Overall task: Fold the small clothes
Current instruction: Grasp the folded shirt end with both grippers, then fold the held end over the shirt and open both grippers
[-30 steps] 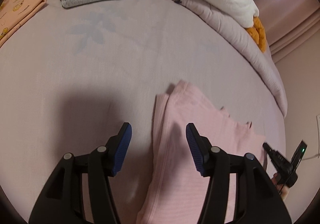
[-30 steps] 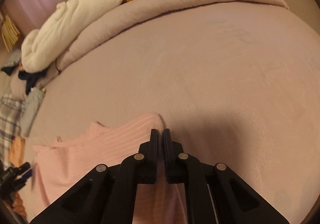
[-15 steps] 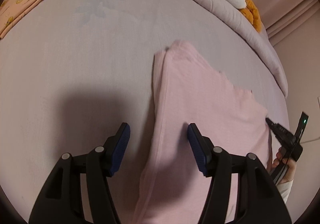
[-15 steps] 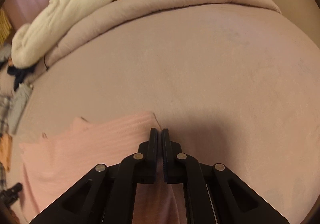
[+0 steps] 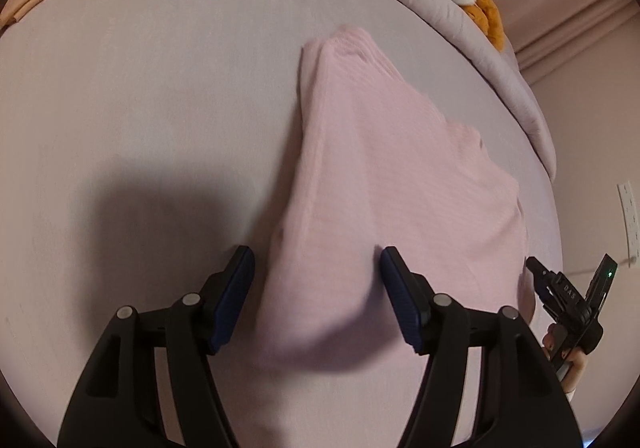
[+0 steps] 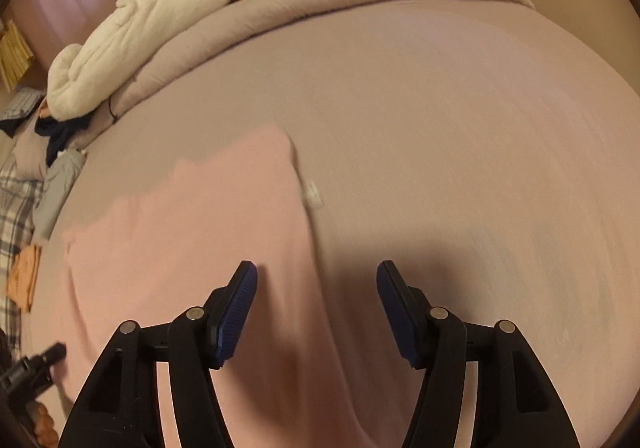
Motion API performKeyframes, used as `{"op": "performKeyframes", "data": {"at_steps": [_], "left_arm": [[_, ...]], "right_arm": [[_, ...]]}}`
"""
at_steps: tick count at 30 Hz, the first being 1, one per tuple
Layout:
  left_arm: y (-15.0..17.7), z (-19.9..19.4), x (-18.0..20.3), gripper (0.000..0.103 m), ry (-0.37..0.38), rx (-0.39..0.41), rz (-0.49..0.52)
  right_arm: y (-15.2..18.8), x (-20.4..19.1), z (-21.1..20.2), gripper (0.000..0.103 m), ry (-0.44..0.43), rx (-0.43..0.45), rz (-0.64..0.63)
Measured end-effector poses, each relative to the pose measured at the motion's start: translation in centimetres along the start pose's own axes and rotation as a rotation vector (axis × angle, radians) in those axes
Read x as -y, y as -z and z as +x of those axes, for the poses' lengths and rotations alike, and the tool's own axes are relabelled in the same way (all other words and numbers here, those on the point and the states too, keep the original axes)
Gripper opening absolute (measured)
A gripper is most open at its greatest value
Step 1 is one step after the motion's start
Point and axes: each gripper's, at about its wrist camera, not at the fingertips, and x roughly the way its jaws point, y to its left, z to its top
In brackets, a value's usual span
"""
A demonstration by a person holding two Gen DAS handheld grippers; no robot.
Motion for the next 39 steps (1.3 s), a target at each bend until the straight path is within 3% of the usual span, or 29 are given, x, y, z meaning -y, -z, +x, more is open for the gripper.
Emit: {"op": "performKeyframes", "data": {"at_steps": [5, 8, 10, 11, 12, 13, 14, 15, 17, 20, 25, 35, 39], "left_arm": [[1.4, -0.3, 0.2, 0.059, 0.02, -0.011, 0.023], [2.2, -0.2, 0.5, 0.045, -0.005, 0.003, 0.043], [2.5, -0.1, 0.4, 0.026, -0.011, 0.011, 0.043], [2.6, -0.2, 0.2, 0.021, -0.004, 0.018, 0.024], [2.6, -0.2, 0.0, 0.017, 0.014, 0.017, 0.003], [2.7, -0.3, -0.2, 0.015, 0.024, 0.02, -0.021], [2.8, -0.5, -0.1, 0.015, 0.022, 0.027, -0.025], [2.8, -0.7, 0.1, 0.014, 0.02, 0.032, -0.019], [3.0, -1.7, 0.6, 0.013, 0.019, 0.047, 0.001], [3.6, -3.6, 1.5, 0.013, 0.048, 0.074, 0.038], [5.3, -4.6, 2.0, 0.013, 0.043, 0.052, 0.07], [7.3, -2.3, 1.6, 0.016, -0.042, -0.014, 0.093], [7.1, -1.8, 1.0, 0.02, -0.034, -0.036, 0.076]], "right_arm": [[3.1, 2.4, -2.0, 0.062, -0.034, -0.033, 0.049], [3.9, 2.5, -2.5, 0.062, -0.052, -0.038, 0.052], [4.6, 2.4, -2.5, 0.062, -0.096, -0.039, 0.063], [4.7, 2.4, -2.4, 0.062, -0.111, -0.038, 0.073], [4.7, 2.4, -2.2, 0.06, -0.127, -0.031, 0.087], [4.5, 2.4, -2.0, 0.049, -0.135, -0.024, 0.099], [4.4, 2.4, -1.8, 0.04, -0.144, -0.019, 0.11], [4.4, 2.5, -1.7, 0.021, -0.151, -0.015, 0.122], [4.4, 2.9, -1.9, 0.013, -0.173, -0.012, 0.16], [4.5, 2.4, -4.3, 0.011, -0.181, 0.062, 0.122], [4.8, 3.1, -7.1, 0.011, -0.199, 0.123, 0.122], [6.5, 4.2, -5.4, 0.011, -0.141, 0.049, 0.134], [6.8, 4.0, -4.7, 0.011, -0.083, 0.032, 0.128]]}}
